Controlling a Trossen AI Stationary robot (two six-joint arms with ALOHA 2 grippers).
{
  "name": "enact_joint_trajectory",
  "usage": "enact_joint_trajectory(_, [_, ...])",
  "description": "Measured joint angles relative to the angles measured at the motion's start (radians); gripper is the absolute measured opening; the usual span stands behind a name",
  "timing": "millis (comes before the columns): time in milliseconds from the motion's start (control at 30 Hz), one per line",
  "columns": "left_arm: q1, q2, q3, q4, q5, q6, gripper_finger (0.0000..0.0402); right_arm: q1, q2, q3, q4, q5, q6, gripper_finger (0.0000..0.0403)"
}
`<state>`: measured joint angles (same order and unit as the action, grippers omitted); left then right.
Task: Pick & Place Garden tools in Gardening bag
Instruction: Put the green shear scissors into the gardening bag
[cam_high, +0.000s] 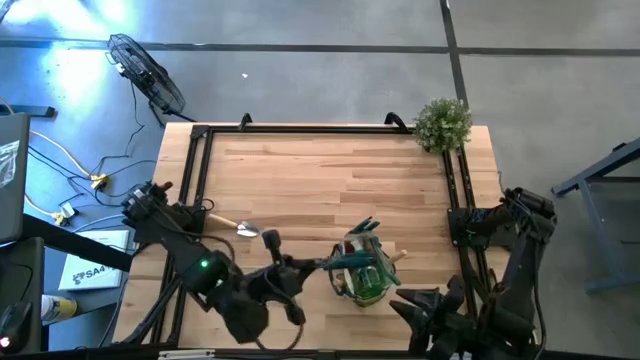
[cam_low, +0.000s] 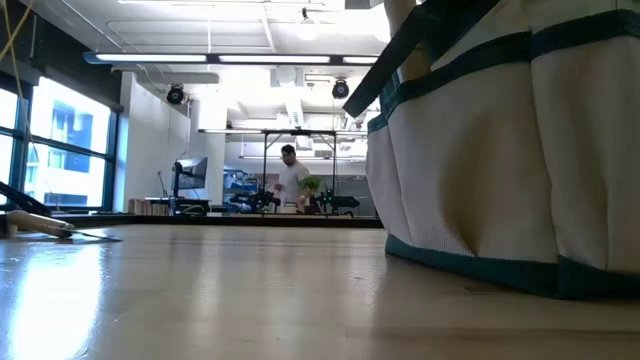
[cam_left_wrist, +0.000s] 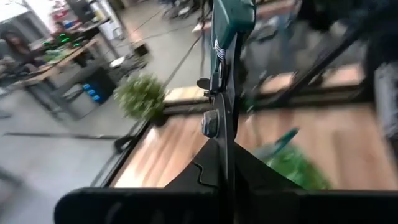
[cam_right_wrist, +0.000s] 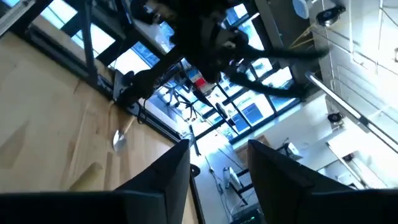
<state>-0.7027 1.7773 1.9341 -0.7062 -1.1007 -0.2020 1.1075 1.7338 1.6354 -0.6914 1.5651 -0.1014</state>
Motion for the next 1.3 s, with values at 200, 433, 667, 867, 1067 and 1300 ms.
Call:
enact_joint_trajectory(200, [0.003,0.004,-0.002,0.262,0.212,0.224,0.0000,-0.037,-0.024,0.000,0.105,0.001,0.022,0.0122])
enact_joint_trajectory(433, [-0.057,-0.017,-0.001,0.578,0.365,0.490,0.0000,-0.035,-0.062,0.000,0.116,-0.137,0.059,0.0088])
enact_joint_trajectory(667, [-0.172,-0.032,-0.001,0.852,0.370,0.787,0.0000,-0.083,-0.073,0.000,0.411,-0.416,-0.146,0.0084])
enact_joint_trajectory(867, [-0.210,-0.032,-0.001,0.964,0.364,0.898,0.0000,-0.113,-0.073,0.000,0.928,-0.739,-0.576,0.0084])
enact_joint_trajectory(1067, [-0.207,-0.030,-0.001,1.023,0.445,0.908,0.0000,-0.125,-0.074,0.002,1.304,-0.961,-0.867,0.0084])
enact_joint_trajectory(1300, [-0.158,-0.030,-0.001,1.021,0.510,0.854,0.0000,-0.174,-0.074,0.010,1.295,-1.071,-0.961,0.0098])
